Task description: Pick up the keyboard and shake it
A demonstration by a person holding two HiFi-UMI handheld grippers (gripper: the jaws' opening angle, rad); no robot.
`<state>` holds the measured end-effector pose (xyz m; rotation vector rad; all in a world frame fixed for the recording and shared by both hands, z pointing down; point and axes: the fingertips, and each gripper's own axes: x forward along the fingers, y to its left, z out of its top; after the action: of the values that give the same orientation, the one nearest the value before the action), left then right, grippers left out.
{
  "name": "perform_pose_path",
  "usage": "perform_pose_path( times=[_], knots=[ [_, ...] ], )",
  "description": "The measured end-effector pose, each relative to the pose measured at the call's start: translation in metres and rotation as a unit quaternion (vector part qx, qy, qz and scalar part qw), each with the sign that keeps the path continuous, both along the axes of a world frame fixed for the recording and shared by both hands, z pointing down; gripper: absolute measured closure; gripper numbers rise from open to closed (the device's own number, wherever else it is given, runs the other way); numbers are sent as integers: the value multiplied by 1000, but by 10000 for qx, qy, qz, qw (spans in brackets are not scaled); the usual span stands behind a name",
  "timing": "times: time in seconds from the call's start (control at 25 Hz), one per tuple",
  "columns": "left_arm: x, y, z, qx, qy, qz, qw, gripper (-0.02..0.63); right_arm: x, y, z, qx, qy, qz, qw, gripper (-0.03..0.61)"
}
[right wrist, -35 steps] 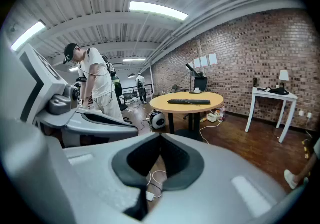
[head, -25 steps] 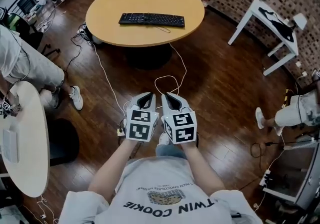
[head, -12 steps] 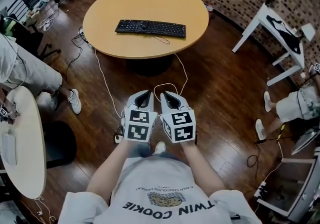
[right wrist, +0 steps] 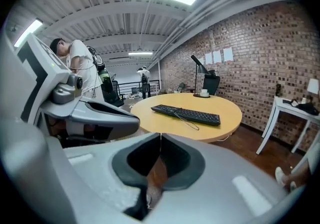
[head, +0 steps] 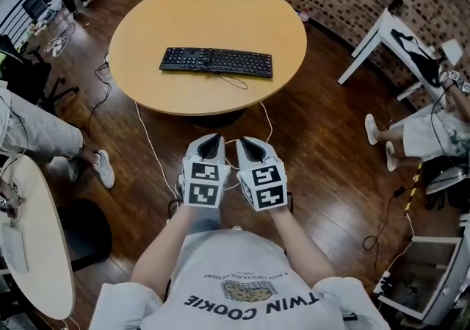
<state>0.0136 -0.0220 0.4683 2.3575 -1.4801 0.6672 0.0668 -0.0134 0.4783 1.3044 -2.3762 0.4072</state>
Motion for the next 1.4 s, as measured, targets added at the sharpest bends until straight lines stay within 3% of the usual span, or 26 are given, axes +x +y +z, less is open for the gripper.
perform_pose_path(
  times=[0.2, 0.32, 0.48, 0.64, 0.8, 0.92, 1.12, 1.24, 1.4],
  knots=[
    [-21, -61, 3, 40, -151, 209, 9997, 607, -13, -58, 7, 92, 435, -111, 9990, 574],
    [-39, -94, 15, -37, -299, 364, 9989, 605, -21, -94, 21, 157, 983, -406, 9942, 570],
    [-65, -137, 31, -144, -595, 630, 9961, 588, -21, -138, 35, 241, 1966, -737, 9774, 566],
    [-86, -175, 45, -11, -1047, 1073, 9887, 559, -19, -170, 58, 176, 2762, -846, 9572, 542],
    [-103, -206, 66, 300, -2056, 1770, 9620, 522, -8, -191, 79, 76, 3472, -1006, 9324, 495],
    [-117, -226, 82, 490, -2689, 2055, 9397, 491, 2, -206, 95, 55, 3964, -1148, 9108, 461],
    [-128, -255, 111, 660, -3663, 2439, 8955, 426, 26, -235, 123, 36, 4645, -1332, 8755, 414],
    [-137, -269, 122, 652, -3936, 2468, 8832, 417, 40, -250, 137, 55, 4997, -1422, 8544, 411],
    [-149, -281, 135, 477, -4244, 2531, 8681, 390, 47, -268, 150, 82, 5261, -1616, 8349, 401]
  ],
)
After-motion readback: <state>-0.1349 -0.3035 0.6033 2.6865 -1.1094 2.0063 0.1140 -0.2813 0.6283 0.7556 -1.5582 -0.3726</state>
